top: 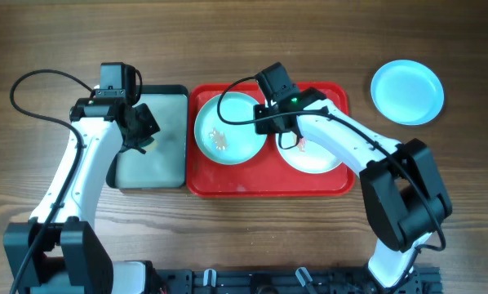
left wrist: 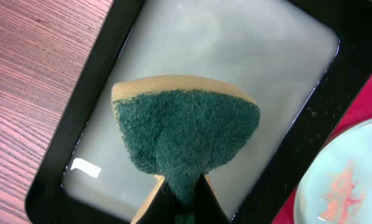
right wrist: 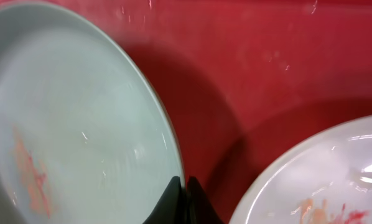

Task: Clean dirty plates on tray and stack at the side
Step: 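Move the right gripper back to the lower blue plate on the tray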

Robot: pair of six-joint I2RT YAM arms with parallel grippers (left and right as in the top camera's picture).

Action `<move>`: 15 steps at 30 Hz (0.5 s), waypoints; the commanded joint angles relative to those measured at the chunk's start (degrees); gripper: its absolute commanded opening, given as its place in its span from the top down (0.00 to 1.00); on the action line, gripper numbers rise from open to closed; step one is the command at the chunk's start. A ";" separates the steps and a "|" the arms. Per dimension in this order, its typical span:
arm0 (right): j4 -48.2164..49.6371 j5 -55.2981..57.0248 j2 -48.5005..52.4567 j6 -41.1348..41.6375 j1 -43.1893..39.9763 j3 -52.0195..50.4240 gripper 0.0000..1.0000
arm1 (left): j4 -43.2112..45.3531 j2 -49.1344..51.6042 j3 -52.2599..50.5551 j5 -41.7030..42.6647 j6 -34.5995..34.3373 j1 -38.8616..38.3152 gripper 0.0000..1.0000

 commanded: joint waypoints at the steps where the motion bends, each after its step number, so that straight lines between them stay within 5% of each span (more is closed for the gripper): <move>1: 2.34 5.44 0.66 1.86 -0.68 0.52 0.96 | 0.22 -0.15 -0.28 0.52 1.14 0.11 0.96; 7: 1.97 5.53 0.70 2.91 -1.31 0.52 0.92 | 0.42 -0.15 -0.28 0.55 1.11 0.11 0.96; 8: 2.25 5.60 0.70 1.88 -1.33 0.52 0.71 | 0.48 -0.15 -0.28 0.55 1.11 0.11 0.96; 10: 5.20 5.55 0.68 -10.32 -2.12 0.83 0.57 | 1.09 -0.15 -0.28 0.55 1.14 0.11 0.96; 15: 0.20 -19.87 0.68 -21.33 -11.43 9.16 0.60 | 3.23 -0.13 -0.28 1.46 1.14 0.11 0.96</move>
